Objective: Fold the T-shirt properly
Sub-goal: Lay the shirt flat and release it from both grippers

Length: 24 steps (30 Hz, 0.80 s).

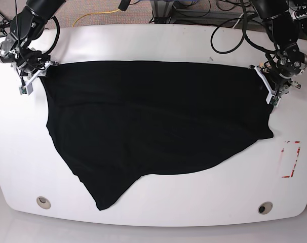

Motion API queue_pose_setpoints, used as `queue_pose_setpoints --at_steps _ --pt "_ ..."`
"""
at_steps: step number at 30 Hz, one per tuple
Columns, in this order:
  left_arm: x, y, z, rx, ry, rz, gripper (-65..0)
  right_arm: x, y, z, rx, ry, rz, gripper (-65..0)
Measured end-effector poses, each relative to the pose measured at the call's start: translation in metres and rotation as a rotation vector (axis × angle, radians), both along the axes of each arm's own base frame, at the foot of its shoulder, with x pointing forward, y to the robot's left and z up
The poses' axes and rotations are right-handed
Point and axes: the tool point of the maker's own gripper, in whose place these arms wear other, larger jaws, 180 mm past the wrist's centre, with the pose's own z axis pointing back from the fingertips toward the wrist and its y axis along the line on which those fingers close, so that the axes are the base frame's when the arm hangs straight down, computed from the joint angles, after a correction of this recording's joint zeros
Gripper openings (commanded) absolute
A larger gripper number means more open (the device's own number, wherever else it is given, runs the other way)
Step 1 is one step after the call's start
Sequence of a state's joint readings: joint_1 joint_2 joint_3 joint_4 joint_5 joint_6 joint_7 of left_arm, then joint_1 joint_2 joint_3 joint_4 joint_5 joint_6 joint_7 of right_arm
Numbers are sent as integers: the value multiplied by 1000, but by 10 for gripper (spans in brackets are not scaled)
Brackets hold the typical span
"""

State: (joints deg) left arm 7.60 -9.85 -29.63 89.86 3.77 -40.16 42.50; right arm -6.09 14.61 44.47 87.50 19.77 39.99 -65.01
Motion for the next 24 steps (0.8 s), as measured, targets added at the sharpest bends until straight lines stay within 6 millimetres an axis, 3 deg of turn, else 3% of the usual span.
queue_pose_setpoints --at_steps 4,10,17,24 --pt "-5 1 -2 1 7 0 -571 -3 4 -2 16 -3 3 -647" --pt "-14 3 -5 6 21 -2 -572 -20 4 0 -13 18 22 -650" --pt "-48 11 -6 58 75 -29 -569 -46 4 8 -79 52 65 -650" --pt "-69 11 -10 53 91 -29 -569 -68 2 5 -97 94 76 -650"
